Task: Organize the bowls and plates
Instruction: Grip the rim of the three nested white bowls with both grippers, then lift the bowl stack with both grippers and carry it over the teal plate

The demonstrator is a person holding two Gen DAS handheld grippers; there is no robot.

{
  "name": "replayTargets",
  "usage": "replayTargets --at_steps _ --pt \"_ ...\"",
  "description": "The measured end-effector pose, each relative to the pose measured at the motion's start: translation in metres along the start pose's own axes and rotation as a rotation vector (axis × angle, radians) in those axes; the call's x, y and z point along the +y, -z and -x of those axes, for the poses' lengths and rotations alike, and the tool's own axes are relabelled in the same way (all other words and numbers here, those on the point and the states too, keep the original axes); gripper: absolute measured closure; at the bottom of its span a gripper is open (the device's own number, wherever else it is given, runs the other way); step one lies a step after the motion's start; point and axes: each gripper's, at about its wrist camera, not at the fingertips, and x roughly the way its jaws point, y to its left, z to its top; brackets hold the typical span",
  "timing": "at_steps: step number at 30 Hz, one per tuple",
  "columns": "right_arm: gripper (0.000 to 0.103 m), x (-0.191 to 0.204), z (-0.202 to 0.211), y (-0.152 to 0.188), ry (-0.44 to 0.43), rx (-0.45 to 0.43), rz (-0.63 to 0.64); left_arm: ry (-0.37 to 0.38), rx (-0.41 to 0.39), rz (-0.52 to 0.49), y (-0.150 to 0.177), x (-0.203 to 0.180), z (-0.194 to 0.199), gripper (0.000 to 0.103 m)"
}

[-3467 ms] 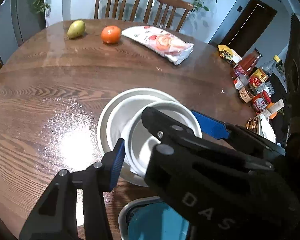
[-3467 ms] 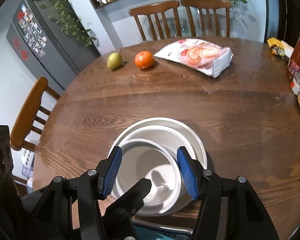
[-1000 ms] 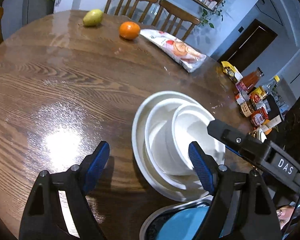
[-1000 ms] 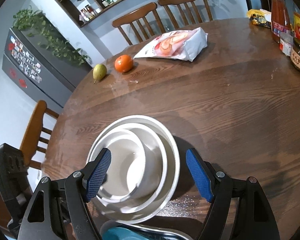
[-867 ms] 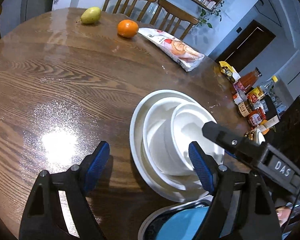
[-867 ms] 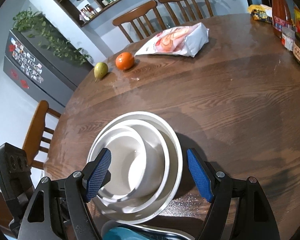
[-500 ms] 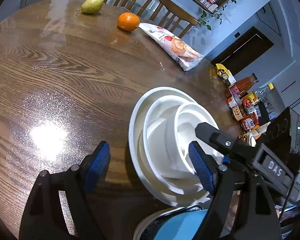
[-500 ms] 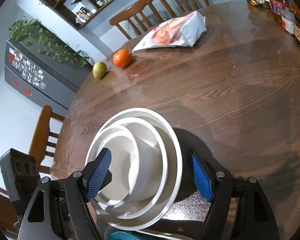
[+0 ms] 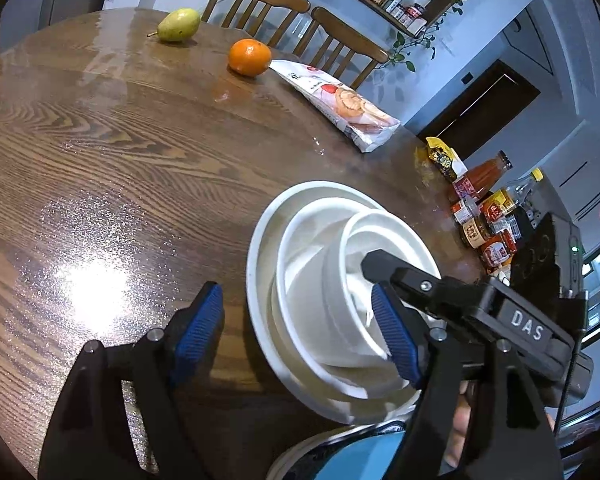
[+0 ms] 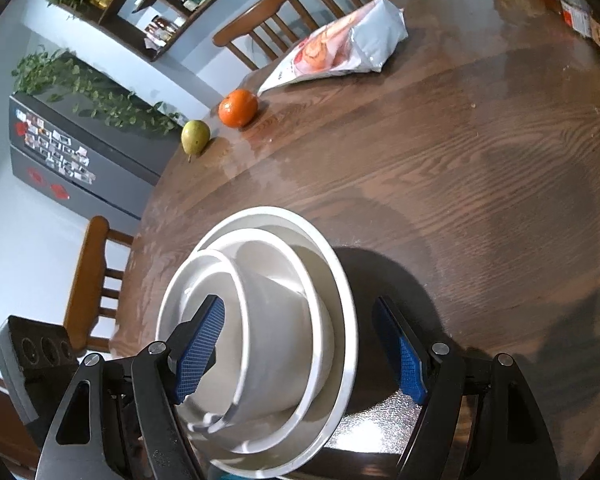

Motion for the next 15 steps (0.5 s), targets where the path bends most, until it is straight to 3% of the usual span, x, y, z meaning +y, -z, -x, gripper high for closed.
replayTargets --at_steps 7,12,15 --pt "0.036 0.0006 -0.0030 -0.0004 0.004 0.003 0.013 0.020 -0.008 0.014 0.0005 0.0005 -0.0004 0.037" --pt "0.037 -0.0007 -0.0028 -0.0002 -0.023 0.008 -0.003 0.017 -0.033 -0.013 0.0030 -0.0063 0.0040 0.047" --pt "0.040 0.0032 0.0008 0.0005 -0.022 -0.006 0.015 0.016 -0.039 -0.017 0.0035 -0.0066 0.0050 0.046"
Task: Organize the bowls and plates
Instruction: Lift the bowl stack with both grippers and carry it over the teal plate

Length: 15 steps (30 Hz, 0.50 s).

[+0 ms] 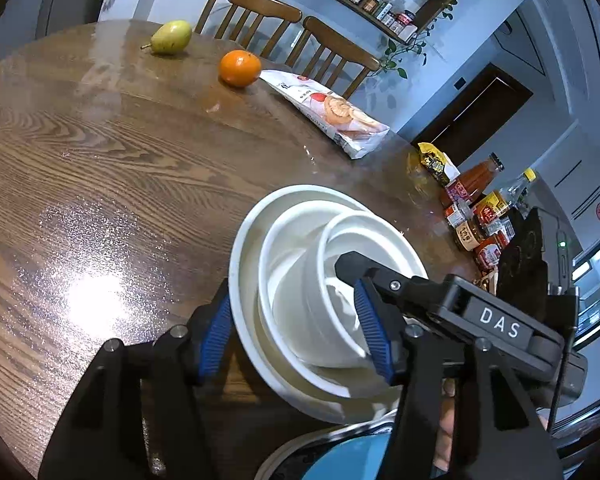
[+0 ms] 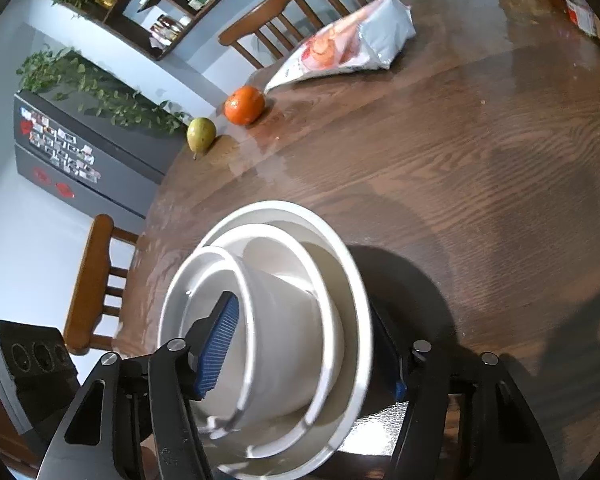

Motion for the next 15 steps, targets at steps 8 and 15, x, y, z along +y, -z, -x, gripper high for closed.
replayTargets --at_steps 8,15 --pt "0.041 -0.0005 -0.0011 0.0006 -0.007 0.008 -0.013 -0.004 0.016 0.014 0.0001 0.0017 0.0018 0.046" --pt "0.041 -0.0019 -0.0009 0.0015 0.014 0.015 -0.026 -0.014 0.029 0.002 0.0018 -0.0027 0.0056 0.046"
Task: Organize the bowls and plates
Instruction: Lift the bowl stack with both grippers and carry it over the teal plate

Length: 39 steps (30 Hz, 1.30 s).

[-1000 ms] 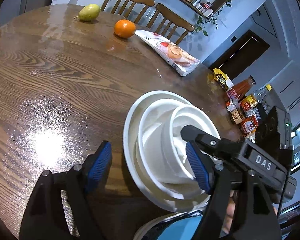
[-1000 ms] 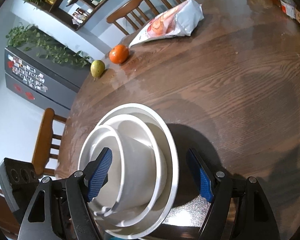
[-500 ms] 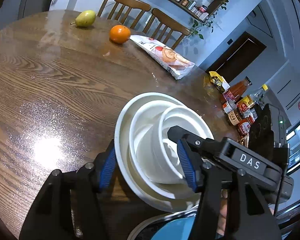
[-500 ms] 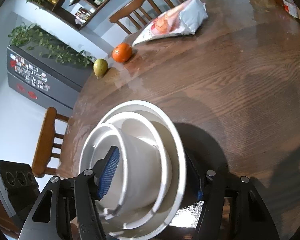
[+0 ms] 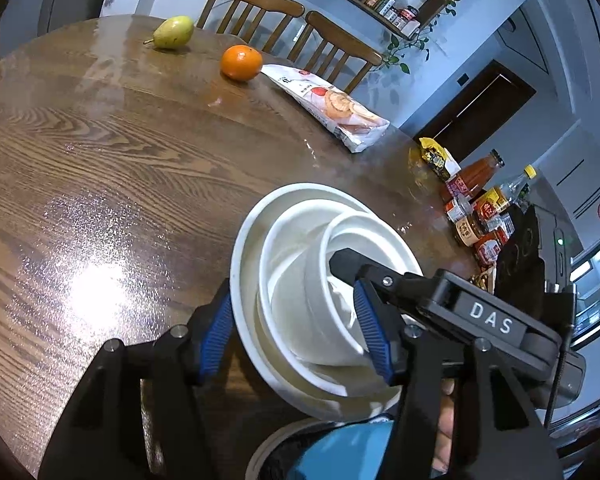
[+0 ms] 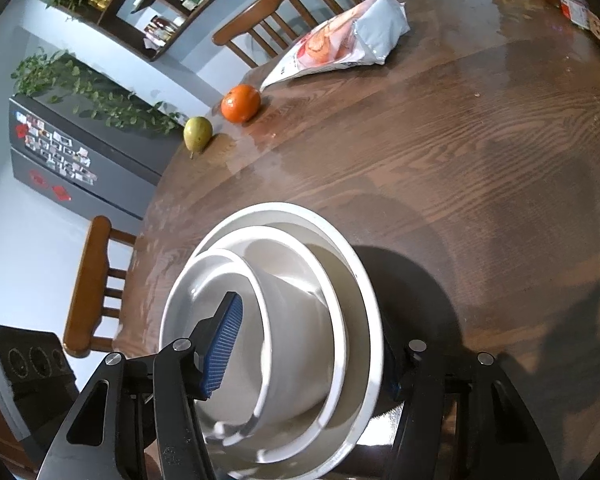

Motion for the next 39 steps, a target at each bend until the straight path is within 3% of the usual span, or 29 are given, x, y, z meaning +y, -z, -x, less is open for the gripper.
replayTargets --at_steps 39 --pt "0.041 0.013 0.072 0.050 -0.041 -0.226 0.025 0.080 -0.125 -0.103 0.035 -0.033 0.064 0.046"
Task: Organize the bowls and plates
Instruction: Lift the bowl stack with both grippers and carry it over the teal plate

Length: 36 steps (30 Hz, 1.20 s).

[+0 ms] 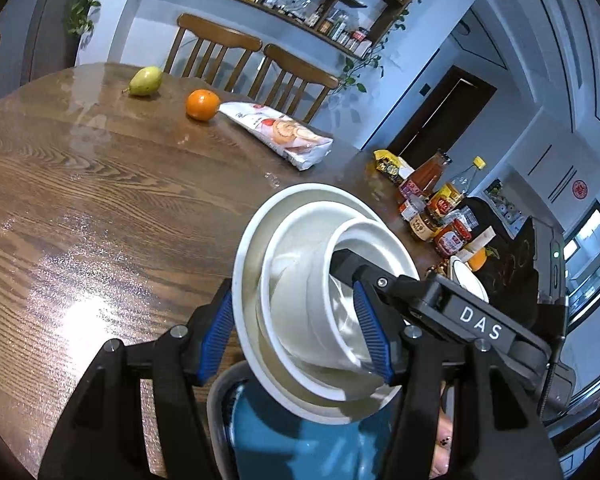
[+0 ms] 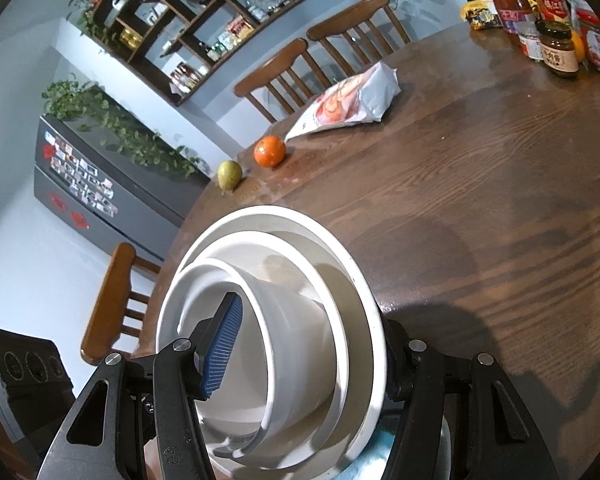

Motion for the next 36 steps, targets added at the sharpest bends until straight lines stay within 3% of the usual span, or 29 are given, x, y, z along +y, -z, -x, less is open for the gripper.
replayTargets --at_steps 15,36 --pt "0.041 -0.009 0.028 0.023 -0.026 -0.107 0.001 0.043 -0.031 -0.057 0.023 -0.015 0.016 0.046" --pt "0.041 -0.009 0.058 0.046 -0.011 -0.151 0.019 0.084 -0.042 -0.082 0.048 -0.028 0.035 0.046"
